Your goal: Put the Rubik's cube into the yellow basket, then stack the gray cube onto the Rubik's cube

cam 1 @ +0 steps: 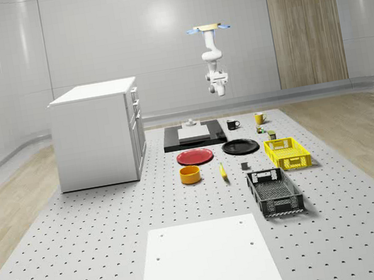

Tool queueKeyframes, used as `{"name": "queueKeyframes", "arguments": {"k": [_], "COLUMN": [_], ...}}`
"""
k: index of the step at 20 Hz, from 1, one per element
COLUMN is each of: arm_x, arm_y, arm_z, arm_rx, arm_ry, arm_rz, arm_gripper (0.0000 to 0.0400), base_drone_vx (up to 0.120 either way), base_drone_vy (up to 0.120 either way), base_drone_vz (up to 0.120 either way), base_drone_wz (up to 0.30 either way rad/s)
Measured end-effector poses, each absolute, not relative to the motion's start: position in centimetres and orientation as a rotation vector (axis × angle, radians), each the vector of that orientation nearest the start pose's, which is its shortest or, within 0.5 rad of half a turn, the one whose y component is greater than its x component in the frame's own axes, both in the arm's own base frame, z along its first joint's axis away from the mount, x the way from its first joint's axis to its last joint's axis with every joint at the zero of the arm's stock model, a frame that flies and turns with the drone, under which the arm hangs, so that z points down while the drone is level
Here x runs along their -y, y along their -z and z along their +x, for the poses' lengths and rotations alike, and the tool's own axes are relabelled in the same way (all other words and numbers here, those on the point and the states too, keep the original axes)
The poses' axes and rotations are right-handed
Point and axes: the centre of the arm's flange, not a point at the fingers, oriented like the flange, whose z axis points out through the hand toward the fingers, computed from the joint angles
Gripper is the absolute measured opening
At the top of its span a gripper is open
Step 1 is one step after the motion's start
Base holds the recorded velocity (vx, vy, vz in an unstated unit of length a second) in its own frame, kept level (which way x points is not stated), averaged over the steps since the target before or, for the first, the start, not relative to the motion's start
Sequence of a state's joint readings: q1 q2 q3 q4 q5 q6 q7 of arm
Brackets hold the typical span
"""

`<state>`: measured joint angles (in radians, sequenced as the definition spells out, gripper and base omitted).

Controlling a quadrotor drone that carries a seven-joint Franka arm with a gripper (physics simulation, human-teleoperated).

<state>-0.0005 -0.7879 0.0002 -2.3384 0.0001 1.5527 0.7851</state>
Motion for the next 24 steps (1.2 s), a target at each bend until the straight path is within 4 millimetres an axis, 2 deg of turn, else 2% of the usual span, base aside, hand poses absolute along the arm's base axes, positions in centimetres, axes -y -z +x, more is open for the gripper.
{"name": "queueKeyframes", "arguments": {"k": [3, 8, 12, 17, 24], "arm_x": [0.0, 0.0, 0.0, 0.0, 0.0], "arm_y": [-62.0, -65.4, -67.3, -68.5, -69.0], "arm_z": [30.1, 30.2, 30.3, 30.4, 30.4], "arm_rx": [-1.202, -1.201, -1.201, -1.200, -1.199], "arm_ry": [0.007, 0.012, 0.017, 0.023, 0.030], "arm_rz": [-2.901, -2.899, -2.898, -2.897, -2.895], "arm_gripper": [0.0400, 0.0400, 0.0400, 0.0400, 0.0400], "base_drone_vx": [0.000, 0.120, 0.120, 0.120, 0.120], "base_drone_vy": [0.080, 0.120, 0.120, 0.120, 0.120], "base_drone_vz": [0.000, 0.000, 0.000, 0.000, 0.000], "base_drone_wz": [0.000, 0.000, 0.000, 0.000, 0.000]}}
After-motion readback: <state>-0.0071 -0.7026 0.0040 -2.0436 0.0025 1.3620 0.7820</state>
